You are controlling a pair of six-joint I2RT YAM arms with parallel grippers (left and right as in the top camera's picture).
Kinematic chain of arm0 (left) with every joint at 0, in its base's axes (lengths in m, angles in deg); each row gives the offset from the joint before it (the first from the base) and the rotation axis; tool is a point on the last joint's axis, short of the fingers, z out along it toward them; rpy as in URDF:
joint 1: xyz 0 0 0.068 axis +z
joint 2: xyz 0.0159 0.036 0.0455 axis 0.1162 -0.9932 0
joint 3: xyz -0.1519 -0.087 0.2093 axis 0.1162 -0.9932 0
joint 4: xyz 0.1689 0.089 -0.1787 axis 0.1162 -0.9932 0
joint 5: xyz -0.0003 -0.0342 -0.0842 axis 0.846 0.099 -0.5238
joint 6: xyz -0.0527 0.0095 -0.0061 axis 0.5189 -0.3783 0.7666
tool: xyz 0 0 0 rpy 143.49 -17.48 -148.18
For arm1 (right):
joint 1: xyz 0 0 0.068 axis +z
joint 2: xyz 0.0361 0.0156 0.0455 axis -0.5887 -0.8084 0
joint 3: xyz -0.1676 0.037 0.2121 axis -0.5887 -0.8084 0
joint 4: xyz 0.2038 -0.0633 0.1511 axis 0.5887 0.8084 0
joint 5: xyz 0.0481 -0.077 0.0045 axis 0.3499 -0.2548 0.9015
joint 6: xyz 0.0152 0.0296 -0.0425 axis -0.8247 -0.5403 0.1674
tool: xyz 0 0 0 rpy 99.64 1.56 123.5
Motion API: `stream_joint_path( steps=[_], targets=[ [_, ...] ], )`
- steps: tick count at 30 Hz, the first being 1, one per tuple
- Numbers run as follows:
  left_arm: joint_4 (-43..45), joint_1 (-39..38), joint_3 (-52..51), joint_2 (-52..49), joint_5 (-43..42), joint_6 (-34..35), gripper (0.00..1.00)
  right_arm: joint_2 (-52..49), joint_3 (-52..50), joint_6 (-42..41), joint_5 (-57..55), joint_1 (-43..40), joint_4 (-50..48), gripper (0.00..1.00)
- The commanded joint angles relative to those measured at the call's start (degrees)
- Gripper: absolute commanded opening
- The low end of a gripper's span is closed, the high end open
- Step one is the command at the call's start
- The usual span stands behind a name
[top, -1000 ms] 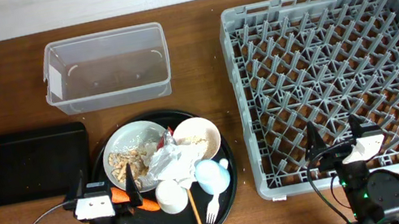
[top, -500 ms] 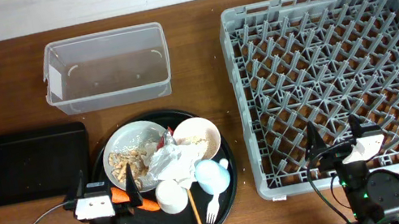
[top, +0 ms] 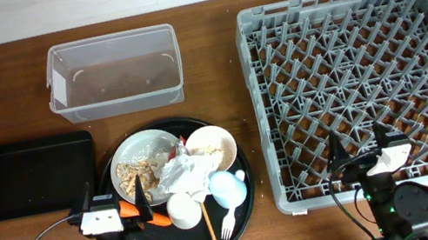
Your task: Sort waste into correct bins and load items into the dishwasher rack
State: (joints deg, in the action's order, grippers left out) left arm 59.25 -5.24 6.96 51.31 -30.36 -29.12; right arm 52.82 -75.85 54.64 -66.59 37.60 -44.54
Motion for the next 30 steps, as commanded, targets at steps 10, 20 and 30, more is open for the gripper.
stream_joint_path(
  steps=[10,20,30],
  targets=[
    [-24.98,-0.26,33.03,-28.89,-6.88,3.17,0.99,-27.56,39.30,0.02,1.88,0.33,38.64,0.98],
    [-49.51,-0.33,57.09,-59.89,-11.13,2.12,0.99,-43.04,49.46,-4.66,-4.61,0.26,55.95,0.98],
    [-52.78,-18.75,56.94,-76.19,-7.74,5.03,0.99,-45.62,49.46,-7.56,-6.99,0.26,58.07,0.98]
  ],
)
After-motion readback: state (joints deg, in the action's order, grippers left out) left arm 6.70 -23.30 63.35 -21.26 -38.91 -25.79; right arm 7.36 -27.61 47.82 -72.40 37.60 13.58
